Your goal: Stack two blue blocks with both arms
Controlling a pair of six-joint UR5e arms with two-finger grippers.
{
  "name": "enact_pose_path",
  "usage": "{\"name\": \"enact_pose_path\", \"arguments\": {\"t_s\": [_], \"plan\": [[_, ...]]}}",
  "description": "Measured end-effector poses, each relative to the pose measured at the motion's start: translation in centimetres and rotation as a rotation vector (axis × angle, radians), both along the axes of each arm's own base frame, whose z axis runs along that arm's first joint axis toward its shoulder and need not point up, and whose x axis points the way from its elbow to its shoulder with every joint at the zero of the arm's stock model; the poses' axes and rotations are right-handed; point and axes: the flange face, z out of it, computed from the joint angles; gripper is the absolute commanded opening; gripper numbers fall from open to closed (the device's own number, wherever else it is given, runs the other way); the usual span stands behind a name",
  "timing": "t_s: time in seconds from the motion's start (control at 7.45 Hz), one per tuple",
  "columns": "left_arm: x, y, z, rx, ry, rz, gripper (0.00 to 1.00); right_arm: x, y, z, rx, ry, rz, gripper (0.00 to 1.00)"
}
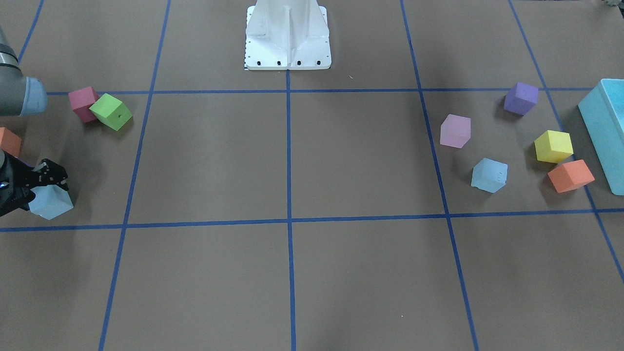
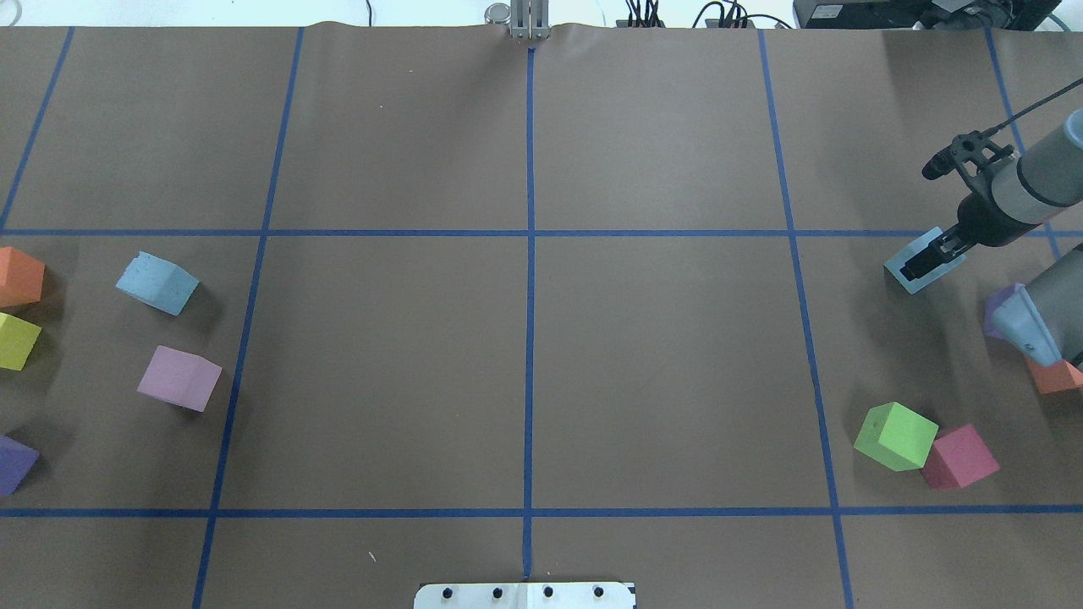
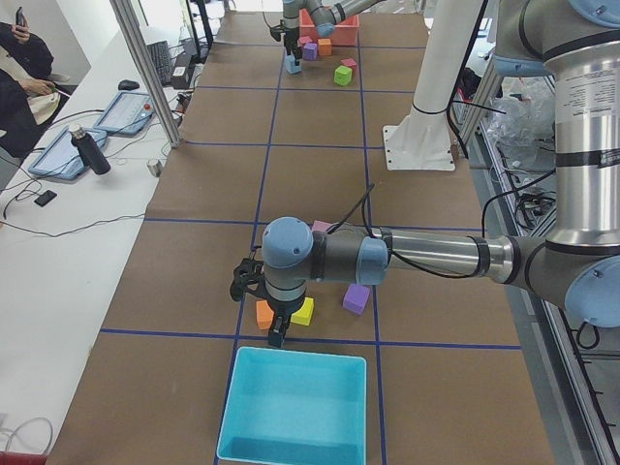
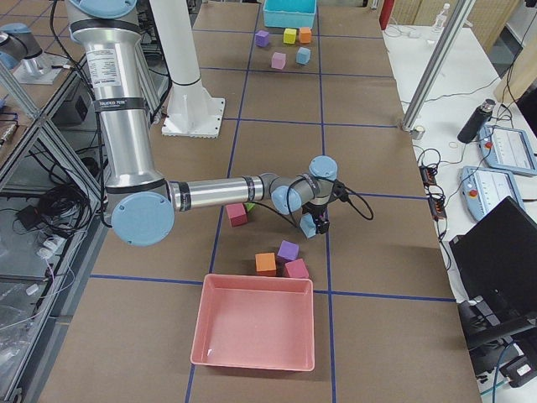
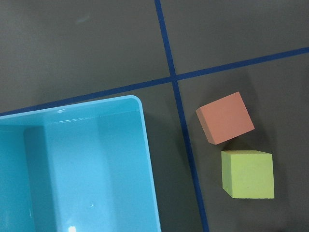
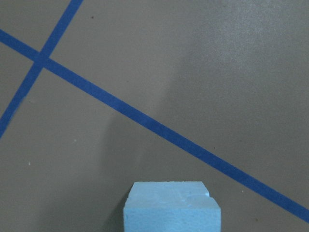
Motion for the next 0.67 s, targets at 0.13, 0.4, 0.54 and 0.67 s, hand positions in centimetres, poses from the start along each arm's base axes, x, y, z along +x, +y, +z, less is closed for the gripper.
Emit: {"name": "enact_pose_path", "arguments": {"t_s": [0.13,0.4,0.54,0.67], "plan": [[0.0,0.0,0.0,0.0,0.0,0.0,0.98,-0.3,0.1,0.5,-0.004,0.007,-0.008,0.54],[0.0,0.0,0.0,0.0,0.0,0.0,0.98,-0.5,0.2,0.9,-0.005,0.011,-0.016,0.2],[0.0,0.0,0.0,0.0,0.0,0.0,0.98,-0.7,0.1,0.4,0.0,0.005,-0.018,0.16],[0.0,0.0,0.0,0.0,0.0,0.0,0.98,-1.1,-0.7,-1.1,0.014,-0.008,-0.016,0.16]]}}
